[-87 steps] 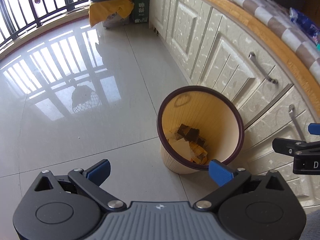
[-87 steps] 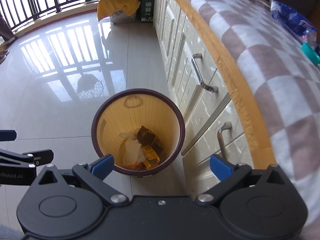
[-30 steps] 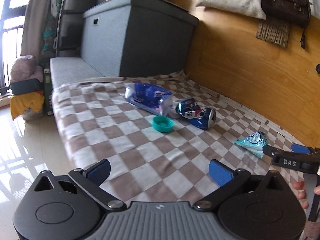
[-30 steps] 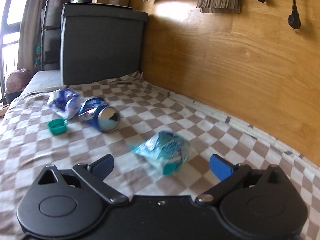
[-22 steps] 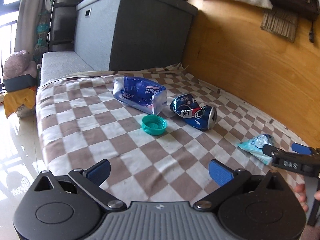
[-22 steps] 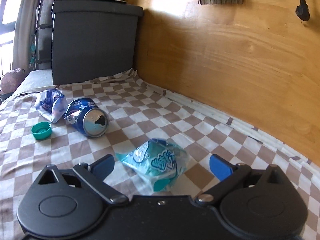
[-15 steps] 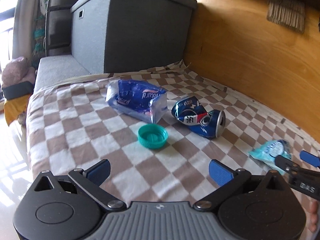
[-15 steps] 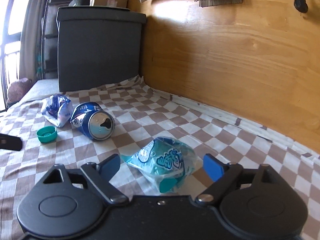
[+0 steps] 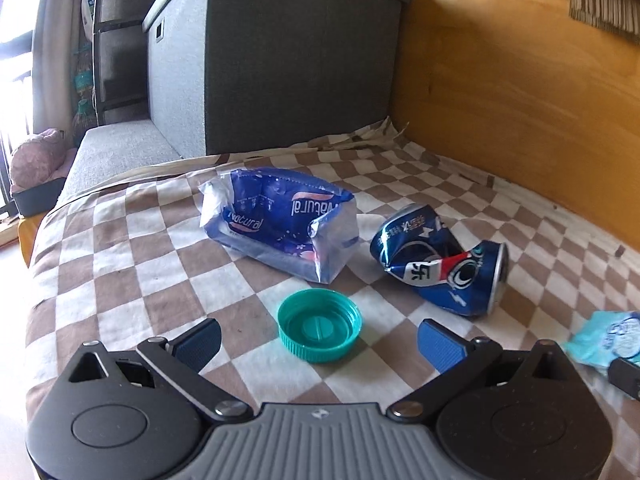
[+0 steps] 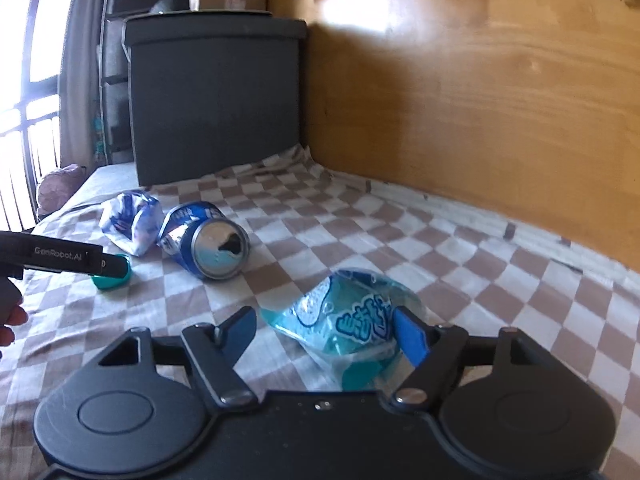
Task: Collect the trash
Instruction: 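Grasp the light blue wrapper with the right tool while the left tool grasps the teal cap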
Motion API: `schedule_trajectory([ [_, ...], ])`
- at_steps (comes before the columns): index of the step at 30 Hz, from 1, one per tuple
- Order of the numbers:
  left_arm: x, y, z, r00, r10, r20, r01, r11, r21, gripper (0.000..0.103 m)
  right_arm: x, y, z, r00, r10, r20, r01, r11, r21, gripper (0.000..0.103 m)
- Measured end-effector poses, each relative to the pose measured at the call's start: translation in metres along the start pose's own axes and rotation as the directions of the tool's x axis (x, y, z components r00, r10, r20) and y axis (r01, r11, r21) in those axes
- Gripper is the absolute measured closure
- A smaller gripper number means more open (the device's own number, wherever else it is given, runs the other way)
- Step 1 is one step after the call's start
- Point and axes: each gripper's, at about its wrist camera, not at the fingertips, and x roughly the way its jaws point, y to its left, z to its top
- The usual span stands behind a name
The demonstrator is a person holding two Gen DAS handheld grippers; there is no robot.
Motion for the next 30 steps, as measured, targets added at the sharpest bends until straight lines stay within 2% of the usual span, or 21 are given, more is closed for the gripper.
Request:
schedule_trajectory([
  [2, 0.007, -0.003, 0.0, 1.0, 0.014, -0.005, -0.014, 1.0, 0.017, 0.002, 0.001, -0.001, -0.001, 1.0, -0.004, -0.006, 0.004, 1.0, 0.004, 0.027],
  [5, 0.016, -0.006, 0.0, 0.999, 0.041, -0.018, -0.04, 0.999, 0.036, 0.01, 0.005, 0.0, -0.001, 0.999, -0.03, -0.025, 0.03, 1.0, 0.004, 0.03],
  [7, 0.02, -0.006, -0.002, 0.998, 0.056, -0.031, -0.055, 0.998, 0.035, 0.016, 0.005, -0.002, -0.002, 0.999, -0.043, -0.026, 0.043, 0.999, 0.013, 0.038],
  [11, 0.022, -0.005, -0.002, 0.997, 0.068, -0.025, -0.067, 0.997, 0.03, 0.018, 0.004, -0.005, -0.003, 0.998, -0.049, -0.024, 0.05, 0.998, 0.025, 0.049],
  [14, 0.024, -0.005, 0.0, 0.997, 0.073, -0.02, -0.072, 0.997, 0.026, 0.024, 0.003, -0.006, -0.003, 0.998, -0.06, -0.023, 0.061, 0.998, 0.03, 0.058],
  [17, 0.027, -0.005, 0.003, 0.997, 0.077, -0.012, -0.076, 0.997, 0.026, 0.034, 0.003, -0.008, -0.002, 0.998, -0.059, -0.02, 0.06, 0.997, 0.045, 0.064],
  [20, 0.028, -0.006, 0.004, 0.997, 0.074, -0.002, -0.074, 0.997, 0.032, 0.052, 0.001, -0.008, -0.003, 0.998, -0.061, -0.014, 0.062, 0.997, 0.048, 0.068],
  [30, 0.002, -0.011, -0.001, 0.999, 0.038, 0.005, -0.038, 0.999, 0.03, 0.053, -0.004, -0.008, -0.002, 0.997, -0.078, 0.01, 0.077, 0.996, 0.051, 0.076],
])
